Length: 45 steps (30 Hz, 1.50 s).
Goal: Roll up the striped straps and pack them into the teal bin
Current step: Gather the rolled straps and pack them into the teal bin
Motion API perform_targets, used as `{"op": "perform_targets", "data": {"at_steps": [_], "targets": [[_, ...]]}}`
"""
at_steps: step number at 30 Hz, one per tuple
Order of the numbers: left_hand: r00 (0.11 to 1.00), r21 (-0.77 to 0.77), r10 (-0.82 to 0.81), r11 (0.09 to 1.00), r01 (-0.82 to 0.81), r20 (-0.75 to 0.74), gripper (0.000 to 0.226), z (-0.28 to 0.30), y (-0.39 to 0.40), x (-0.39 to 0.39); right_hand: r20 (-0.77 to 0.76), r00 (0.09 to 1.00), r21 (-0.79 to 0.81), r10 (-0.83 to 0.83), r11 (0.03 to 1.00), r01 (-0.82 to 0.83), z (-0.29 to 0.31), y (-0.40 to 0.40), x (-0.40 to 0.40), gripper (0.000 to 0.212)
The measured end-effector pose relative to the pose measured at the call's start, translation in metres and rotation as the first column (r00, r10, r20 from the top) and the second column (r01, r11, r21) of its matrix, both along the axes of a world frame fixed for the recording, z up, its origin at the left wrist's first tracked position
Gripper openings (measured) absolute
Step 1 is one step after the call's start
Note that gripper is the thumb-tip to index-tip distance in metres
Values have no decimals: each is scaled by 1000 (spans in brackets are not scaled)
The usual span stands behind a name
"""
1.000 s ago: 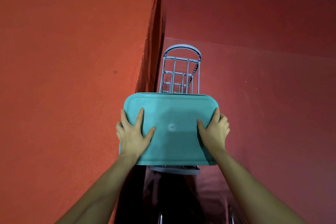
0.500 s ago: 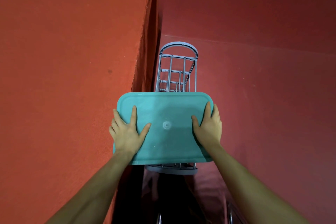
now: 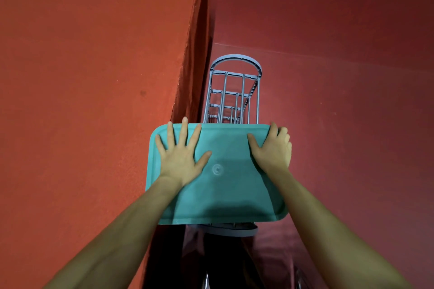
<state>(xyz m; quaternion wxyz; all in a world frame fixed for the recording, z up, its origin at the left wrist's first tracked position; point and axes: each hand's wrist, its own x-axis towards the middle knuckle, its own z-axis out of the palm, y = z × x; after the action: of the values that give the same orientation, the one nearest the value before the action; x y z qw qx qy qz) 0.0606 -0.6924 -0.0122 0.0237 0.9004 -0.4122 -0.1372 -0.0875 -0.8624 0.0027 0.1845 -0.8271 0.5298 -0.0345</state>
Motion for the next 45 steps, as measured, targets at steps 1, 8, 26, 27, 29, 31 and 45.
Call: {"op": "perform_targets", "data": {"at_steps": [1,8,26,27,29,31,45], "targets": [[1000,3,5,1000,-5,1,84,0,-5,1,13,1000,-14,7,1000,-7,-2,-2,1,68],[998,-12,51,999,-51,47,82,-12,-18,-3,54,999,41,5,999,-8,-8,-11,0,58],[983,-174,-28,983,61,182,68,-17,-42,22,-92,975,-75,205,974,-212,-16,-27,3,48],[982,-179,-36,981,69,184,66,-18,-41,22,-82,975,-80,208,973,-215,-17,-25,2,46],[981,-200,-47,976,85,191,62,-19,-39,21,-45,977,-65,208,975,-211,-19,-22,-1,44],[978,-225,-55,969,101,200,61,-18,-42,20,-12,981,-58,193,979,-193,-20,-23,0,44],[949,-99,314,944,-315,-28,75,2,35,-11,-59,998,122,2,992,5,-1,29,-23,61]]}}
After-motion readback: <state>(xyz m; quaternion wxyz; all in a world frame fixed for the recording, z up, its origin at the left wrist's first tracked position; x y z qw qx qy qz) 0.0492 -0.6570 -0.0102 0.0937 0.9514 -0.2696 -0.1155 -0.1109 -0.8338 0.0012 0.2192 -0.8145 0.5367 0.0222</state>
